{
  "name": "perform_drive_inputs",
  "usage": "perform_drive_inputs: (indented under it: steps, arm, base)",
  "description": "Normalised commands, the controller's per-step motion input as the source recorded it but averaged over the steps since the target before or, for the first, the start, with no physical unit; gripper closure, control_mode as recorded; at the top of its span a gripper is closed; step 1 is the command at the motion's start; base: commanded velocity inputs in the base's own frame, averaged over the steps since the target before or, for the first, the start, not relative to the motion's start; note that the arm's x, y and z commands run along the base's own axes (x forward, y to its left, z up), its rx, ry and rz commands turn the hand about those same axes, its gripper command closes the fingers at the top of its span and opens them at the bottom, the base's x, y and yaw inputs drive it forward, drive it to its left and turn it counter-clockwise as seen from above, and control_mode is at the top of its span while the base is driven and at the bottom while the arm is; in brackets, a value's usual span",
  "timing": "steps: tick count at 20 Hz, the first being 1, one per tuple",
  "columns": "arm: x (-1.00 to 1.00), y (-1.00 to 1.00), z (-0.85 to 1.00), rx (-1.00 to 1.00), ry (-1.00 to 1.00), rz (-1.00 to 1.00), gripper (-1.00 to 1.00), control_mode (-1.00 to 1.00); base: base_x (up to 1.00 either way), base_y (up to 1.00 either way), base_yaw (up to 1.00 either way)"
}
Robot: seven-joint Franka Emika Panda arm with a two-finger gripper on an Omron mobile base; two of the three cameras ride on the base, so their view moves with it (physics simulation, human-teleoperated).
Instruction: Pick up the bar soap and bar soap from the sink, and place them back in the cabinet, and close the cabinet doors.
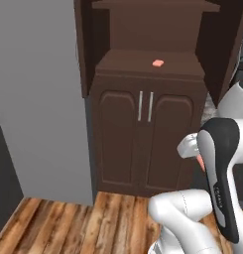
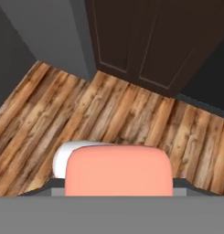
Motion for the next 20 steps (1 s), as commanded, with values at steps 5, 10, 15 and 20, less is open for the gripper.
perform_drive_inputs:
  steps: [5, 10, 15, 20]
  arm:
    - [0.0, 0.0, 0.0, 0.0, 0.0, 0.0, 1.0, 1.0]
    - [0.0, 0.0, 0.0, 0.0, 0.0, 0.0, 1.0, 1.0]
    - [0.0, 0.0, 0.0, 0.0, 0.0, 0.0, 1.0, 1.0]
    - [0.0, 0.0, 0.0, 0.0, 0.0, 0.0, 1.0, 1.0]
  base:
    - [0.43, 0.53, -0.39]
    - [0.54, 0.47, -0.31]
    - [0.79, 0.08, -0.18]
    - [0.64, -0.17, -0.16]
